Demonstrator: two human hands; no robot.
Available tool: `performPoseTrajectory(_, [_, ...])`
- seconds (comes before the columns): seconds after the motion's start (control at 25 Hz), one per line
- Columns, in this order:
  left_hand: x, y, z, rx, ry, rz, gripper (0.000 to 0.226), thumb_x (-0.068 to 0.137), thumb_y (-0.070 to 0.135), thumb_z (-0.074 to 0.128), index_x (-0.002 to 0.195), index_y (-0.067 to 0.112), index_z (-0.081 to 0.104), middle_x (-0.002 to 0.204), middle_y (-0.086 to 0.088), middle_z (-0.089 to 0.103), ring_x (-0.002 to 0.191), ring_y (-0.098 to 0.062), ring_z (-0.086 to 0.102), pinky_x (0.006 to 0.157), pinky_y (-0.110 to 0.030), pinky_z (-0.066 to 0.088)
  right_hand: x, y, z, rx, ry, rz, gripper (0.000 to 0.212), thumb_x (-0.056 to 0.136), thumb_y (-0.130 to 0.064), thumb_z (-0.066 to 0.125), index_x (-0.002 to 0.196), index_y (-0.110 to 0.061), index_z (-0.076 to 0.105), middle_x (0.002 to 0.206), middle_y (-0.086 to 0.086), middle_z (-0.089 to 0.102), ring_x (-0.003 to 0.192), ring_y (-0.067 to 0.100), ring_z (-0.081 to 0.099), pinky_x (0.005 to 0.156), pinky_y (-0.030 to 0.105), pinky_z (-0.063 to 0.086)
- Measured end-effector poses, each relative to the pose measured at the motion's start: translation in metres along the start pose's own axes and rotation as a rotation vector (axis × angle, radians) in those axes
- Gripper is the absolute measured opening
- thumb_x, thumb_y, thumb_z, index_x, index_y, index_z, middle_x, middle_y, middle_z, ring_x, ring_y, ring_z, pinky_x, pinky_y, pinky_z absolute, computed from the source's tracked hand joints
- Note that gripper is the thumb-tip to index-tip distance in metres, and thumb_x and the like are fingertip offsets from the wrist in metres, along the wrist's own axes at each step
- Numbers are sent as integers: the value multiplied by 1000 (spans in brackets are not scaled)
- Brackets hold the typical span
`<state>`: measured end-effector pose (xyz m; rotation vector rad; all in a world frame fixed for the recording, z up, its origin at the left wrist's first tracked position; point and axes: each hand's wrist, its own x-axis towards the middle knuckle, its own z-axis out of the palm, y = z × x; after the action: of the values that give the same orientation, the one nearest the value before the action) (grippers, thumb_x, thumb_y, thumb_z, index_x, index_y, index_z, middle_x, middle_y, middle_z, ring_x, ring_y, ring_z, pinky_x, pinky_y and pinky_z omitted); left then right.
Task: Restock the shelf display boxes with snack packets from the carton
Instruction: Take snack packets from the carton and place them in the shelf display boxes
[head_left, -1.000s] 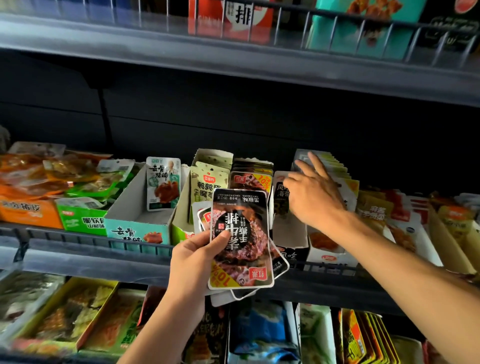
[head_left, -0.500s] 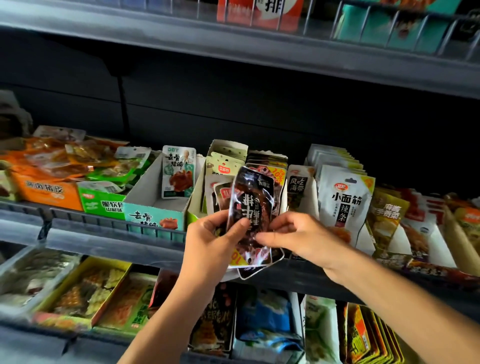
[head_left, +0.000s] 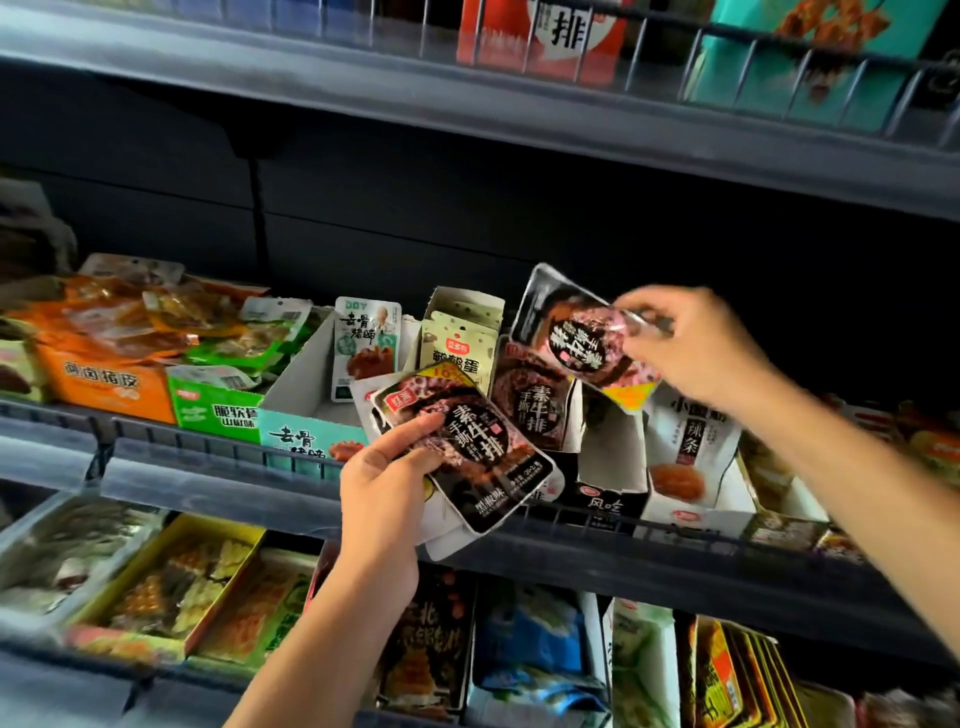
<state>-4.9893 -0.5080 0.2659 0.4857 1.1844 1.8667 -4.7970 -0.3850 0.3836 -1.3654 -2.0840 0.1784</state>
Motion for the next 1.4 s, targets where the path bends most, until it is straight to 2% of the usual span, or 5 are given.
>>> performPoseTrajectory(0.48, [0,5,-2,-31,-68,-14,34,88,-12,57,94,14,79,94,5,78,86,-14,75,70,-32,61,54,-53,46,-641,-390,-484,51,90,1,56,115,-42,65,101,-6,44,98,20,42,81,35,38])
performPoseTrajectory(0.68, [2,6,-6,8,-99,66,35,86,-11,63,93,19,78,93,6,78,86,-14,75,68,-30,61,16,-43,72,-93,-82,-384,15,96,-23,60,109,-22,67,112,-6,62,95,11,57,81,31,47])
performPoseTrajectory(0.88, [3,2,-7,63,-147,144,25,81,-8,71,84,16,76,95,-4,78,84,-19,74,62,-26,59,-37,-32,69,452,-609,70,17,87,-12,72,104,-14,67,78,0,72,66,4,64,62,14,45])
performPoseTrajectory(1.16, [-5,-2,-5,118,-201,155,23,86,-4,67,91,16,75,105,-6,75,89,-22,74,63,-29,60,-35,-12,58,638,-532,238,18,87,-10,73,100,-7,61,88,7,72,47,6,53,36,17,34])
performPoseTrajectory(1.4, [-4,4,-7,65,-202,139,83,91,-12,55,136,56,42,120,8,69,102,-25,71,77,-45,60,-4,23,60,727,144,453,11,94,-8,63,103,-14,61,83,4,64,52,10,51,39,23,44])
